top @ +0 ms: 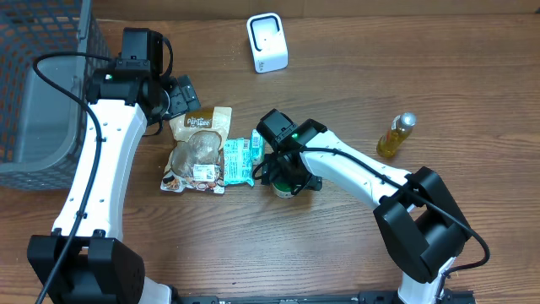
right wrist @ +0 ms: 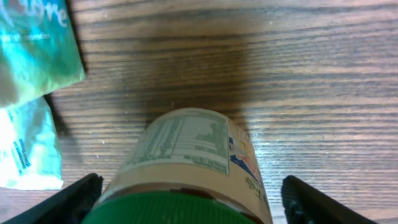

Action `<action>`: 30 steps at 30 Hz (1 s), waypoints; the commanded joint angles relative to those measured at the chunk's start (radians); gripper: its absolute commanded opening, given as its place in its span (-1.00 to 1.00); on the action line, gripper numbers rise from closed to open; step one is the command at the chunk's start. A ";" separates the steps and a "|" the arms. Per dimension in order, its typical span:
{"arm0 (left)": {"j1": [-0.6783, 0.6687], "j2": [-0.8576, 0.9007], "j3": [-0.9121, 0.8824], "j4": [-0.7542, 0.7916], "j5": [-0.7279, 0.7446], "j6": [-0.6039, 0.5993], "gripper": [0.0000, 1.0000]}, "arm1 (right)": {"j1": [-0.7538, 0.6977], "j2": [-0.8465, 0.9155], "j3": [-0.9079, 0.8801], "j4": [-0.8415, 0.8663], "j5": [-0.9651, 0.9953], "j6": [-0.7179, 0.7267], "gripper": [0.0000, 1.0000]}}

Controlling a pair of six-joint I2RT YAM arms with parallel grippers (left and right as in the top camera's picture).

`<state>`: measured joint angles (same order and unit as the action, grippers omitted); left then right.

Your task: Scan the item barcode

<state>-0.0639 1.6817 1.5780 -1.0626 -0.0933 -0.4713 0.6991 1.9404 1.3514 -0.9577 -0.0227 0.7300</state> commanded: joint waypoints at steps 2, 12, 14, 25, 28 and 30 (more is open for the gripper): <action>-0.002 -0.006 0.012 0.000 -0.006 0.003 0.99 | -0.003 0.003 -0.006 0.018 0.040 -0.006 0.76; -0.002 -0.006 0.012 0.000 -0.006 0.004 0.99 | -0.003 0.003 0.047 -0.022 0.052 -0.074 0.63; -0.002 -0.006 0.012 0.000 -0.007 0.003 1.00 | -0.003 0.003 0.059 -0.032 0.052 -0.074 0.57; -0.002 -0.006 0.012 0.000 -0.007 0.003 1.00 | -0.003 0.003 0.060 -0.105 0.163 -0.050 0.43; -0.002 -0.006 0.012 0.000 -0.007 0.004 0.99 | -0.003 0.003 0.060 -0.107 0.168 -0.051 0.44; -0.002 -0.006 0.012 0.000 -0.006 0.004 0.99 | -0.003 0.003 0.060 -0.108 0.167 -0.050 0.45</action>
<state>-0.0639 1.6817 1.5780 -1.0626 -0.0933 -0.4709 0.6994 1.9408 1.3869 -1.0653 0.1009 0.6701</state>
